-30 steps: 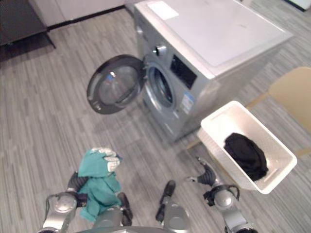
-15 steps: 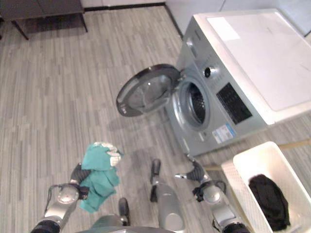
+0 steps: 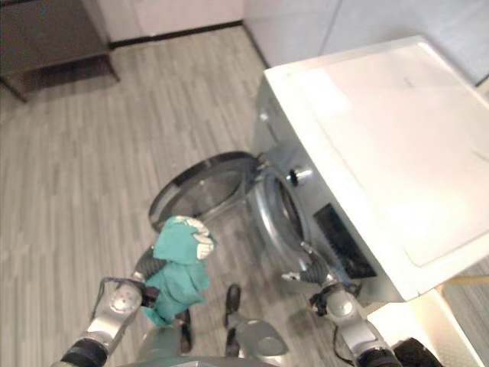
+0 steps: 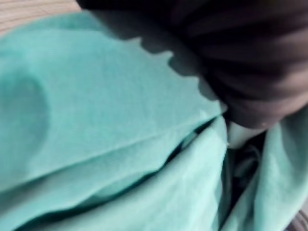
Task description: Grab the laundry basket,head to the washer,open it,put in the laundry and shut it.
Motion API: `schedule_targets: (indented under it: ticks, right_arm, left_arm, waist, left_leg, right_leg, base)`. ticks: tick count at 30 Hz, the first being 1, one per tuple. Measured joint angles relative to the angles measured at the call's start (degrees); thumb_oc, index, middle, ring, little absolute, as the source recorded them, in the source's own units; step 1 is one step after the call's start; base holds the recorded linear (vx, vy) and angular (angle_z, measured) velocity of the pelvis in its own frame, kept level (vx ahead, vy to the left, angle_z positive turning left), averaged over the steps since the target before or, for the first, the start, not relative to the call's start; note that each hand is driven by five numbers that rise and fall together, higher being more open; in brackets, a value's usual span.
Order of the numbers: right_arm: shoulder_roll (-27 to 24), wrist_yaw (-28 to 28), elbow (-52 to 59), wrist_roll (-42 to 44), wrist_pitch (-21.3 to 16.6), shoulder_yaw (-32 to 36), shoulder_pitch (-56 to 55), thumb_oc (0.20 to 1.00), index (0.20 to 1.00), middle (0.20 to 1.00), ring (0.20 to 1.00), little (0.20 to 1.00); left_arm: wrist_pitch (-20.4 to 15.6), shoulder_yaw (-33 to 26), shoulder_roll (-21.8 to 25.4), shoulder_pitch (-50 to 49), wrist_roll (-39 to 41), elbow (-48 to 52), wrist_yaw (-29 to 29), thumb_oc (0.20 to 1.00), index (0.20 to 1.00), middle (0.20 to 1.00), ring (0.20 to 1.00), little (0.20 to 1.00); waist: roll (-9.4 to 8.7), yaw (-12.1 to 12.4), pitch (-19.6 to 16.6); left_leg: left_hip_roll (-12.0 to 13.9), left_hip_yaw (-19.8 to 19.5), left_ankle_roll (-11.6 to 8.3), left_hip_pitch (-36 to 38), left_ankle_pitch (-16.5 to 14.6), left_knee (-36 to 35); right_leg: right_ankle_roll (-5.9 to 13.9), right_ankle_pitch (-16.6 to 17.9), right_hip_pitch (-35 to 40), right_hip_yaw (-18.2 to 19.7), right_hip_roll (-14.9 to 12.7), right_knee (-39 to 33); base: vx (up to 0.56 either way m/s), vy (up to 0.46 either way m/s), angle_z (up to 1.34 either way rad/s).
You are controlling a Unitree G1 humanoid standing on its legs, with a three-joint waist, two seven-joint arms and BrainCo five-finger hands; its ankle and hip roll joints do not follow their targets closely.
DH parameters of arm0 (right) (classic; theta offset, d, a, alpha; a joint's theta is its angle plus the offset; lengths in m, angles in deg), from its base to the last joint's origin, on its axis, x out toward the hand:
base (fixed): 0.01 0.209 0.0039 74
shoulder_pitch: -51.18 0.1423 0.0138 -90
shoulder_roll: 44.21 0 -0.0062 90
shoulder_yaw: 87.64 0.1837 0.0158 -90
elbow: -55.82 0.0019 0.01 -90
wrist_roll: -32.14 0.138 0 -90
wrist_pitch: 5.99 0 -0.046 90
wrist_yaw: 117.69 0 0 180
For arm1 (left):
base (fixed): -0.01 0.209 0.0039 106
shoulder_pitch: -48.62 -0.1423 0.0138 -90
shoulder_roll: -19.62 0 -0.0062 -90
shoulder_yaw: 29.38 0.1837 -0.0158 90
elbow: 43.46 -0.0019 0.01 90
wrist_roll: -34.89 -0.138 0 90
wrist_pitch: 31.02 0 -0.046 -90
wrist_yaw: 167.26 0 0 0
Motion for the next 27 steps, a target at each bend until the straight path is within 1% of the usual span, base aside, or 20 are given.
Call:
schedule_targets:
  ticks: [1,2,5,6,7,9,10,12,14,15,16,18,19,21,22,23,24,25,26,27]
  right_arm:
    - [0.0,0.1,-0.4,0.0,0.0,-1.2,0.0,1.000,1.000,1.000,1.000,1.000]
    - [0.1,0.1,-0.6,0.0,0.0,-1.3,0.0,1.000,1.000,1.000,1.000,1.000]
    - [0.4,0.2,-2.5,0.0,0.0,-1.6,1.3,1.000,1.000,1.000,1.000,1.000]
    - [0.0,0.4,-2.7,0.0,0.1,-0.8,1.1,1.000,1.000,1.000,1.000,1.000]
    - [0.4,0.5,-4.0,0.0,0.1,-0.2,1.5,1.000,1.000,1.000,1.000,1.000]
    - [-1.2,0.8,-4.0,0.0,0.2,0.6,0.4,1.000,1.000,1.000,1.000,1.000]
    - [-0.6,1.0,-4.7,0.0,0.4,2.1,0.0,1.000,1.000,1.000,1.000,1.000]
    - [0.2,1.3,-4.4,0.1,0.7,2.5,-0.9,1.000,1.000,1.000,1.000,1.000]
    - [2.4,1.4,-4.3,0.5,0.8,1.9,0.2,1.000,1.000,1.000,1.000,1.000]
    - [3.0,1.4,-4.2,0.5,0.9,1.3,0.7,1.000,1.000,1.000,1.000,1.000]
    - [3.7,1.3,-4.2,0.5,0.9,0.9,1.6,1.000,1.000,1.000,1.000,1.000]
    - [5.9,1.4,-3.7,0.5,0.9,-0.2,2.8,1.000,1.000,1.000,1.000,1.000]
    - [6.2,1.2,-3.7,0.5,0.9,-0.7,2.5,1.000,1.000,1.000,1.000,1.000]
    - [6.3,1.2,-3.7,0.5,0.9,-0.5,1.8,1.000,1.000,1.000,1.000,1.000]
    - [6.3,1.2,-3.9,0.5,0.9,-0.6,1.7,1.000,1.000,1.000,1.000,1.000]
    - [6.5,1.2,-4.3,0.5,0.9,-0.6,1.9,1.000,1.000,1.000,1.000,1.000]
    - [7.0,1.2,-4.5,0.5,1.0,-0.7,1.8,1.000,1.000,1.000,1.000,1.000]
    - [7.0,1.4,-4.7,0.4,1.0,-0.5,2.6,1.000,1.000,1.000,1.000,1.000]
    - [6.8,1.3,-5.5,0.4,1.2,-0.8,3.7,1.000,1.000,1.000,1.000,1.000]
    - [6.6,1.4,-4.9,0.3,1.2,-0.5,3.6,1.000,1.000,1.000,1.000,1.000]
  left_arm:
    - [-0.1,0.0,0.0,0.1,0.0,0.0,0.1,0.200,0.200,0.200,0.200,0.200]
    - [-0.1,0.0,0.1,0.6,0.0,0.0,0.2,0.200,0.200,0.200,0.200,0.200]
    - [-0.1,0.2,0.0,0.9,0.0,-0.8,0.9,0.200,0.200,0.200,0.200,0.200]
    - [-0.1,0.9,0.0,1.6,0.1,-1.4,1.3,0.200,0.200,0.200,0.200,0.200]
    - [-0.1,0.9,-0.2,1.6,0.1,-2.5,1.4,0.200,0.200,0.200,0.200,0.200]
    - [0.0,3.2,-1.0,1.2,0.1,-2.5,0.9,0.200,0.200,0.200,0.200,0.200]
    - [0.0,5.1,-1.4,1.9,0.1,-3.0,0.9,0.200,0.200,0.200,0.200,0.200]
    - [0.1,6.9,-1.7,2.4,0.0,-2.8,0.7,0.200,0.200,0.200,0.200,0.200]
    - [0.3,7.1,-0.3,3.1,0.0,-2.6,0.7,0.200,0.200,0.200,0.200,0.200]
    - [0.4,6.9,0.4,3.9,0.0,-2.5,0.8,0.200,0.200,0.200,0.200,0.200]
    - [0.4,6.2,0.9,4.0,0.0,-1.9,1.0,0.200,0.200,0.200,0.200,0.200]
    - [0.4,2.7,2.9,4.6,0.0,-1.2,1.9,0.200,0.200,0.200,0.200,0.200]
    - [0.4,1.9,3.5,4.4,0.0,-1.0,2.1,0.200,0.200,0.200,0.200,0.200]
    - [0.3,0.8,4.1,4.6,0.0,-0.2,2.4,0.200,0.200,0.200,0.200,0.200]
    - [0.3,0.0,4.5,4.4,0.1,0.0,2.4,0.200,0.200,0.200,0.200,0.200]
    - [0.3,-0.6,4.6,3.7,0.1,0.5,2.5,0.200,0.200,0.200,0.200,0.200]
    - [0.3,-1.2,5.0,2.8,0.1,0.6,2.6,0.200,0.200,0.200,0.200,0.200]
    - [0.6,-1.7,5.6,0.9,0.1,0.5,2.4,0.200,0.200,0.200,0.200,0.200]
    - [1.0,-1.8,5.4,-0.8,0.1,0.5,2.2,0.200,0.200,0.200,0.200,0.200]
    - [1.1,-2.2,5.1,-1.2,0.1,0.5,2.0,0.200,0.200,0.200,0.200,0.200]
  waist:
    - [0.04,0.2,0.0]
    - [0.20,0.1,-0.1]
    - [0.25,1.4,-0.1]
    - [0.85,0.7,0.1]
    - [1.04,0.9,0.0]
    - [4.06,0.0,-0.3]
    - [4.46,-0.8,-0.3]
    - [3.78,-1.3,-0.2]
    - [3.08,-1.5,-0.1]
    - [2.86,-1.5,0.1]
    - [2.46,-0.5,0.3]
    - [1.95,0.0,0.9]
    - [1.62,1.3,1.1]
    - [1.42,1.5,0.9]
    - [1.33,1.8,0.9]
    - [1.22,2.9,0.9]
    - [-0.01,3.2,1.0]
    - [-0.99,3.1,1.5]
    - [0.26,3.5,1.0]
    - [0.65,3.6,0.8]
  left_leg:
    - [0.0,-3.2,-0.03,-0.5,4.3,-6.0]
    - [0.0,-5.6,-0.29,-1.9,5.8,-7.2]
    - [-0.3,-12.7,0.17,-3.4,8.1,-8.0]
    - [-0.3,-13.8,1.07,-4.1,8.8,-6.7]
    - [-0.3,-14.8,1.37,-2.5,9.1,-7.4]
    - [1.0,-13.4,1.51,-0.7,9.0,-6.5]
    - [0.5,-11.2,1.71,-0.7,11.2,-6.3]
    - [-1.9,-7.3,3.10,-0.5,11.2,-6.0]
    - [-4.5,0.5,7.16,0.2,9.9,-5.8]
    - [-4.8,3.4,8.06,0.4,9.7,-5.7]
    - [-4.8,6.7,8.44,1.1,9.5,-6.1]
    - [-5.2,11.0,9.07,2.7,6.8,-5.6]
    - [-5.2,13.1,9.12,4.3,6.8,-6.8]
    - [-5.4,14.6,8.83,4.5,6.1,-7.0]
    - [-5.3,16.1,8.25,4.7,5.9,-7.3]
    - [-4.9,17.8,7.04,5.0,5.2,-8.0]
    - [-5.5,18.4,5.16,5.0,3.3,-6.9]
    - [-5.1,13.8,8.85,3.1,-1.6,4.3]
    - [-3.9,16.0,8.66,3.2,-3.0,3.4]
    - [-3.7,16.8,8.36,3.3,-2.3,2.0]
  right_leg:
    - [0.65,-0.7,1.6,2.3,0.9,0.0]
    - [1.14,-1.0,2.0,4.2,1.3,0.0]
    - [1.36,-1.3,3.0,9.6,1.8,0.0]
    - [2.24,-2.3,4.3,12.3,1.6,0.1]
    - [1.92,-3.4,4.9,14.1,1.3,0.5]
    - [2.33,-4.1,6.4,15.0,1.4,0.2]
    - [2.82,-5.5,6.2,15.5,0.2,1.1]
    - [4.76,-9.0,3.0,16.6,-2.9,6.6]
    - [6.79,-11.3,-2.7,17.2,-6.9,14.3]
    - [7.10,-11.5,-3.8,16.6,-8.0,15.5]
    - [7.14,-11.5,-5.5,14.8,-9.2,16.8]
    - [7.83,-11.1,-5.4,4.6,-13.3,16.8]
    - [8.29,-10.8,-5.6,0.6,-14.5,17.5]
    - [8.68,-10.6,-5.2,-1.1,-14.2,17.7]
    - [8.68,-10.6,-6.1,-3.6,-13.9,18.3]
    - [8.73,-10.5,-7.2,-7.5,-13.4,19.0]
    - [8.55,-10.6,-7.8,-9.6,-14.1,18.4]
    - [7.12,-9.9,-9.0,-11.8,-15.5,19.6]
    - [7.57,-10.0,-8.3,-16.1,-15.9,18.5]
    - [7.76,-9.8,-8.4,-18.5,-16.3,18.5]
  base:
    - [0.24,0.227,-1.04]
    - [0.27,0.278,-1.07]
    - [0.19,0.247,-1.04]
    - [0.33,0.426,-1.21]
    - [0.27,0.368,-1.17]
    - [0.22,0.399,-0.67]
    - [0.14,0.356,-0.28]
    - [0.07,0.290,-0.52]
    - [0.04,0.282,-1.30]
    - [0.04,0.209,-1.44]
    - [0.08,0.185,-1.71]
    - [0.08,0.179,-1.47]
    - [0.04,0.102,-0.84]
    - [0.07,0.121,-0.61]
    - [0.08,0.073,-0.56]
    - [0.09,0.025,-0.84]
    - [0.03,-0.028,-1.18]
    - [0.05,-0.098,-1.47]
    - [0.07,-0.121,-1.44]
    - [0.07,-0.128,-0.99]
